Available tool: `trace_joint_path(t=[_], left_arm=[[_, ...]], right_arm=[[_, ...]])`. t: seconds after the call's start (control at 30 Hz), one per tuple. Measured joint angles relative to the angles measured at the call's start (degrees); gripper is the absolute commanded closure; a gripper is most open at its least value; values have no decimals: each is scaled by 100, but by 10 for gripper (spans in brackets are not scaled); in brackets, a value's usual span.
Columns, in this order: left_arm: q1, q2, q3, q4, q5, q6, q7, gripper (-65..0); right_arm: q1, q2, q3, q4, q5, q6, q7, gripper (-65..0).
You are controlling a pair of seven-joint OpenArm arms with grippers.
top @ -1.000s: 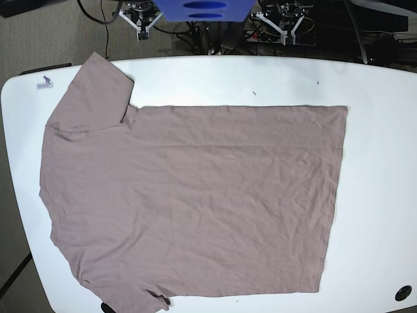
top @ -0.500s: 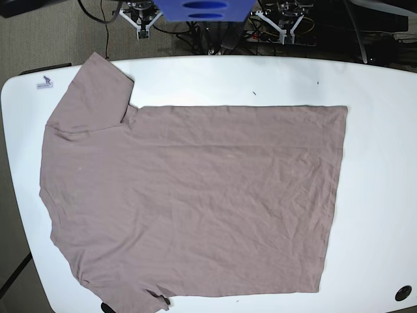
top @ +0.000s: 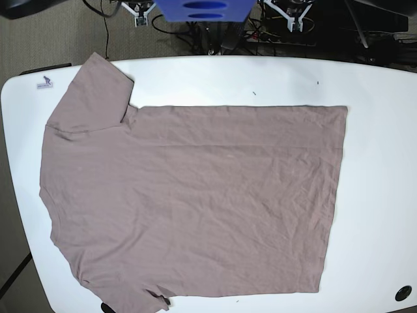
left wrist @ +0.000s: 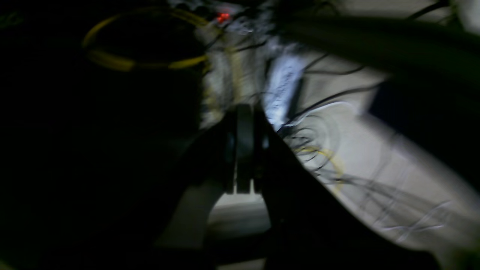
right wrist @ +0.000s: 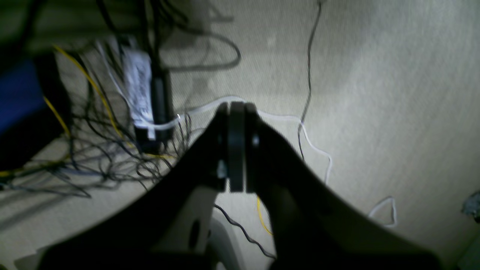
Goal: Fold the T-shirt properly
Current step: 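Move both grippers out from rest toward the shirt's collar edge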
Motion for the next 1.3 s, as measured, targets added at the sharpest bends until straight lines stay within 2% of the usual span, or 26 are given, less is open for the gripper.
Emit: trace_joint_path(t=[0.37,0.5,0.53,0.6,0.67,0.87,1.3], left_arm=[[780,-116,37,1019,-44,50,-46,-2],[1239,-162,33,1655,4,192,33,-2],[1427,-170,31,1808,-17,221,-98,-2],[1580,-186,31,2028,-33,247,-109,-2],[1733,-192,24,2188,31,256,17,-3],[2149,-179,-22,2830,70,144,-188,-3],[2459,-201,-127,3123,76,216,-380,-4]], right_arm=[[-590,157,-4,1062,-22,22,-125,0],[-1005,186,-4,1670,7,20,-170,0],[-1108,197,-4,1849,-2,4,-52,0],[-1211,216,-4,1991,0,15,-177,0],[-1325,227,-4,2111,2,26,-216,0],[-1683,219,-4,2804,0,48,-120,0],[-2297,229,-4,3716,0,44,-225,0]])
